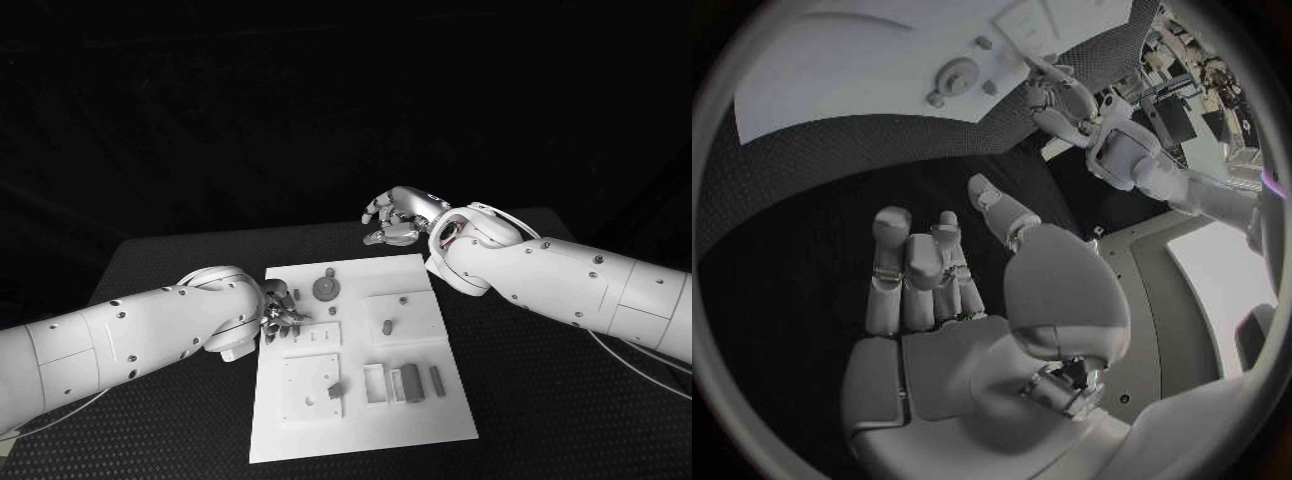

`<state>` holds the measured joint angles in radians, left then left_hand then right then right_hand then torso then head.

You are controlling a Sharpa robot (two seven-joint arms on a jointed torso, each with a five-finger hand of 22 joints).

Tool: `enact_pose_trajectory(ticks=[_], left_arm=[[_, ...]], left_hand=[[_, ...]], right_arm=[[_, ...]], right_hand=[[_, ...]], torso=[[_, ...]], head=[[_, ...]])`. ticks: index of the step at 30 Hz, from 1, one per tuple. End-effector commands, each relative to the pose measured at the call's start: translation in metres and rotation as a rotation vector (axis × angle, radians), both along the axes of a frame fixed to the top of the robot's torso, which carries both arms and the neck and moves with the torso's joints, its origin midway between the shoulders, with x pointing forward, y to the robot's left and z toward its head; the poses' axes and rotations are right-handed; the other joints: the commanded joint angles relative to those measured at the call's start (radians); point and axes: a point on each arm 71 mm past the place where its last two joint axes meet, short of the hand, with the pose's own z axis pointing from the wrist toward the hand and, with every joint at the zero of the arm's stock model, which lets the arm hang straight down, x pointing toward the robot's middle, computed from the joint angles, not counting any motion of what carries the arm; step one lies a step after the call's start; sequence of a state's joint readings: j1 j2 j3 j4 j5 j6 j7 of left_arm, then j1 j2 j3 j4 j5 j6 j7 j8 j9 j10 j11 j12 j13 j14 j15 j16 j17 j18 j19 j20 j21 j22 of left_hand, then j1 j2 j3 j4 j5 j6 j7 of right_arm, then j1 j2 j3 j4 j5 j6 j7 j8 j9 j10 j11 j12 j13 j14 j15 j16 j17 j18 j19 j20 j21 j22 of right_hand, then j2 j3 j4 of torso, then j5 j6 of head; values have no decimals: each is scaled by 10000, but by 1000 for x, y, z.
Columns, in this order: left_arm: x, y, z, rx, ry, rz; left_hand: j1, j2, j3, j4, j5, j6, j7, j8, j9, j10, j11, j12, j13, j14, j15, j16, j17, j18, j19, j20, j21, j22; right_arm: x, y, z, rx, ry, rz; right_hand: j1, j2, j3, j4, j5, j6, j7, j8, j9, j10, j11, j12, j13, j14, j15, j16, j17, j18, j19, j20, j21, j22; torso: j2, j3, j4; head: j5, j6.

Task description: Assemble the parts on the task board

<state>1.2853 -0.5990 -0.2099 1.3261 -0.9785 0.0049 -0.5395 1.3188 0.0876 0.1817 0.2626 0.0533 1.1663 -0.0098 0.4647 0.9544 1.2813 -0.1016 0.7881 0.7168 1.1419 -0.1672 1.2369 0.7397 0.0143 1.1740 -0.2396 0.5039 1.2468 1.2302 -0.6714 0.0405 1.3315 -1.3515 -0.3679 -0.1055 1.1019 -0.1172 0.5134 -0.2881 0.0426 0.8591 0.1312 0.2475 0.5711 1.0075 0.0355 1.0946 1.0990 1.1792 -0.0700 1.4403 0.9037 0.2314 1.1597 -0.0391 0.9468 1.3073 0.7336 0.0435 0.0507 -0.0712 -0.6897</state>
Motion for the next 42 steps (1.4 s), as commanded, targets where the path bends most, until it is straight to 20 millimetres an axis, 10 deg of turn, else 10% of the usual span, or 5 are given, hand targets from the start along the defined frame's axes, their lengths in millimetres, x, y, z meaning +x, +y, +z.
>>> enact_pose_trajectory(ticks=[1,19,42], left_arm=[[1,-1,6,-823,-173,277],[-10,0,35,-3081,-1611,-752],[-72,-33,33,-2022,-5095,-5932]], left_hand=[[15,-213,4,58,-45,-202,121,-149,-48,-132,74,-98,-65,-218,-35,-104,-119,-134,-126,-177,-114,-57],[1485,-2628,975,-408,-37,-3124,1697,-3025,-2109,-2460,1559,-2416,-1640,-1449,1141,-861,-1346,-18,-940,838,-1505,-888],[1384,-3063,594,-911,75,-1756,1429,-2493,-3016,-2462,1603,-2704,-2323,-1555,1195,-342,-1558,128,-659,955,-1757,-827]], right_arm=[[0,0,0,-29,68,99],[2,-6,-1,-45,127,-18],[5,-15,-4,-110,225,-169]], right_hand=[[77,31,-54,-5,56,-148,239,-55,17,-35,64,43,-12,-71,28,-31,12,304,-30,-68,-43,60],[72,22,-73,-2,56,-165,243,-68,14,-38,67,50,-21,-74,31,-31,12,304,-30,-63,-47,63],[33,20,-104,17,56,-179,249,-81,12,-41,73,60,-36,-74,37,-29,11,304,-25,-55,-53,66]], torso=[[-2,7,2],[6,-19,-4],[-11,-17,16]], head=[[-10,19],[-25,78],[-56,14]])
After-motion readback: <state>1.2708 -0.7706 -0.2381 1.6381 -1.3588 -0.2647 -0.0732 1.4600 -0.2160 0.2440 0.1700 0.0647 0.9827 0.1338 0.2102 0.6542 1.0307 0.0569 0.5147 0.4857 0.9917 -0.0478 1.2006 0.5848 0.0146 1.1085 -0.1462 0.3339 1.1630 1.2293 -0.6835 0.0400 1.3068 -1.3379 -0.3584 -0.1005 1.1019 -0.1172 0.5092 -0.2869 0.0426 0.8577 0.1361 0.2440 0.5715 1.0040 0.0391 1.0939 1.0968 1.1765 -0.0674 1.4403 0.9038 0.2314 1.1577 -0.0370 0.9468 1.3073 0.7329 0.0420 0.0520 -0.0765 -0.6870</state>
